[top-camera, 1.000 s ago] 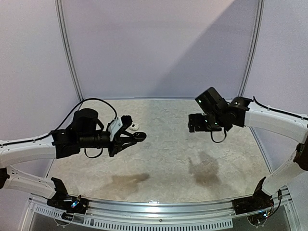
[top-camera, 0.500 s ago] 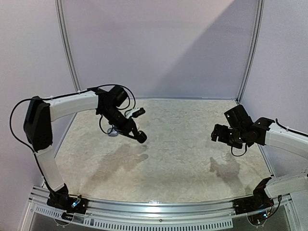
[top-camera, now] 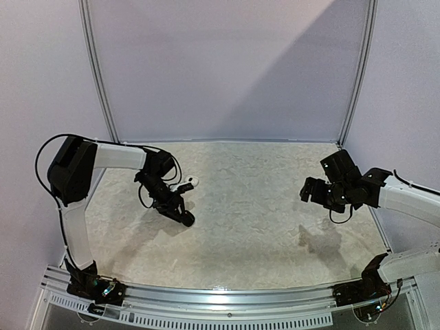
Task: Insert the wireless bluetooth earbuds into the charging case
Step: Place the charging case with the earbuds at the center of the board, then reset both arms
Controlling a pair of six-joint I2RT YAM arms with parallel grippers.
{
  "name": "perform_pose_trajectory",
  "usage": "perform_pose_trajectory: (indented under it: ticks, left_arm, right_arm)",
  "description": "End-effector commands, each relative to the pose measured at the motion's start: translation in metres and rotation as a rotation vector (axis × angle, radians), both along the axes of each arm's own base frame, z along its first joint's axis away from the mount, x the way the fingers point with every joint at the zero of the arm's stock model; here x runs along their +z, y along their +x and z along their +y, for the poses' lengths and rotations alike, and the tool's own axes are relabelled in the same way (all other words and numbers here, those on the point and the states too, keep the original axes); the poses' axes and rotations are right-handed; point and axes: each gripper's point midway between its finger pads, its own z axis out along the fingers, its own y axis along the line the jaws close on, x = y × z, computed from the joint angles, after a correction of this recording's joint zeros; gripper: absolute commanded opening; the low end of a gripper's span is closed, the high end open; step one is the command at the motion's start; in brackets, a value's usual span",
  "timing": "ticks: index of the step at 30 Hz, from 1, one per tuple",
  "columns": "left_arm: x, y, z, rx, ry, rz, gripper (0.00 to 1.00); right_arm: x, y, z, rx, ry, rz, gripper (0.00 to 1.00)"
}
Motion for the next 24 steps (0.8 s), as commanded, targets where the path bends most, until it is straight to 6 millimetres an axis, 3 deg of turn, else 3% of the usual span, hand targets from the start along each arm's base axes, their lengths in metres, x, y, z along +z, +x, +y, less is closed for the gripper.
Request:
perform_pose_trajectory:
  ticks: [1, 2, 5, 6, 11, 14, 17, 21, 24]
  left_arm:
    - [-0.014, -0.001, 0.004, 0.03, 0.002, 0.012, 0.39]
    - [-0.011, 0.0, 0.006, 0.029, 0.006, 0.001, 0.47]
    - [0.006, 0.011, 0.015, 0.035, 0.042, -0.1, 0.91]
    - [0.015, 0.014, 0.017, 0.039, 0.04, -0.139, 0.98]
    - [0.072, 0.017, 0.033, 0.042, 0.04, -0.366, 0.99]
    - [0.1, 0.012, 0.058, 0.087, 0.077, -0.478, 0.99]
    - [0.121, 0.016, 0.107, 0.256, 0.122, -0.61, 0.99]
    - [0.128, 0.029, 0.179, 0.486, 0.329, -0.896, 0.99]
    - [0.123, 0.027, 0.203, 0.643, 0.356, -0.945, 0.99]
  right_arm:
    - [0.016, 0.005, 0.004, 0.009, 0.019, -0.021, 0.99]
    - [0.018, 0.005, 0.005, 0.013, 0.017, -0.023, 0.99]
    - [0.022, 0.007, 0.006, 0.021, 0.025, -0.043, 0.99]
    - [0.025, 0.008, 0.007, 0.025, 0.03, -0.053, 0.99]
    - [0.037, 0.023, -0.001, 0.027, -0.013, -0.139, 0.99]
    - [0.042, 0.042, -0.027, -0.012, -0.091, -0.221, 0.99]
    - [0.053, 0.055, -0.06, -0.068, -0.238, -0.369, 0.99]
    - [0.069, 0.058, -0.111, -0.154, -0.297, -0.535, 0.99]
    - [0.078, 0.051, -0.125, -0.149, -0.374, -0.652, 0.99]
